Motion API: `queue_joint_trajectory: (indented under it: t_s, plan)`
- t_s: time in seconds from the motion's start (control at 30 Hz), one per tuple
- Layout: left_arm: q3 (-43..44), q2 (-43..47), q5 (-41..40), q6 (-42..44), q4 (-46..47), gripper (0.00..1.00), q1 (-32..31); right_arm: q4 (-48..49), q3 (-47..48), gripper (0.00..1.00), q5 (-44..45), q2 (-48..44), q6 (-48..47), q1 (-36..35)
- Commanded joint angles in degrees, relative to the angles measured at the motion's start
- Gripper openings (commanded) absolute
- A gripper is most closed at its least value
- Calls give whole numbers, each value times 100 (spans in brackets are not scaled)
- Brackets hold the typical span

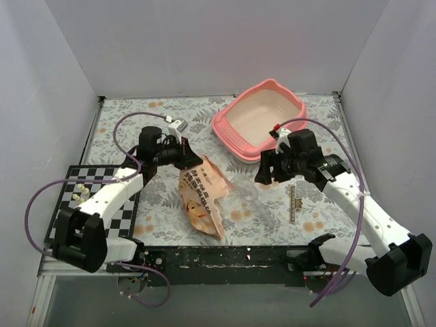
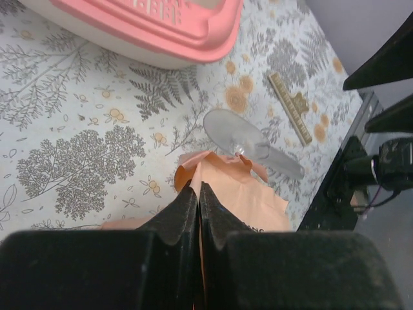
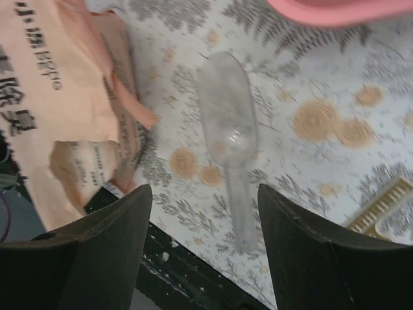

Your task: Fill the litter box with clean litter

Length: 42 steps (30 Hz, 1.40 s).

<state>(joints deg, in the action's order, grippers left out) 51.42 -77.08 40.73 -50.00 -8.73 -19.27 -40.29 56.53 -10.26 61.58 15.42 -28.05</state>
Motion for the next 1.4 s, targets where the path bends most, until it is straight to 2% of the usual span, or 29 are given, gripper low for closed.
queue_joint_trajectory:
  t_s: [0.0,0.13,0.27,0.33,0.5,0.67,0.87,1.07,1.37]
  plan:
    - [-588,1079,-1003,-1423,2479,0,63,1093,586,76,-1486,423,-487,-104]
    - [-1194,1625,-1803,-2311,3840,0,204,1339,1183,77,-2224,986,-838,-156]
    - [-1722,1837,-2604,-2944,5133,0,274,1139,1930,77,-2665,1601,-1487,-314]
    - [-1924,1793,-2964,-3286,5774,0,370,840,2527,78,-2613,1952,-1831,-394]
    - [-2241,1547,-3088,-4403,7085,0,766,41,3670,78,-2446,2717,-2279,-543]
    - [-2373,1634,-3360,-4904,7797,0,784,-444,4015,77,-2095,2965,-2754,-868]
    - [-3110,2275,-3563,-4914,7922,0,793,-76,3374,78,-1620,2930,-3475,-1431]
    - [-4069,2785,-3634,-5002,8203,0,819,1101,2627,81,-1602,2859,-3809,-1466]
    - [-4544,3181,-3361,-5020,8159,0,810,1752,2757,81,-1997,3588,-4275,-1615]
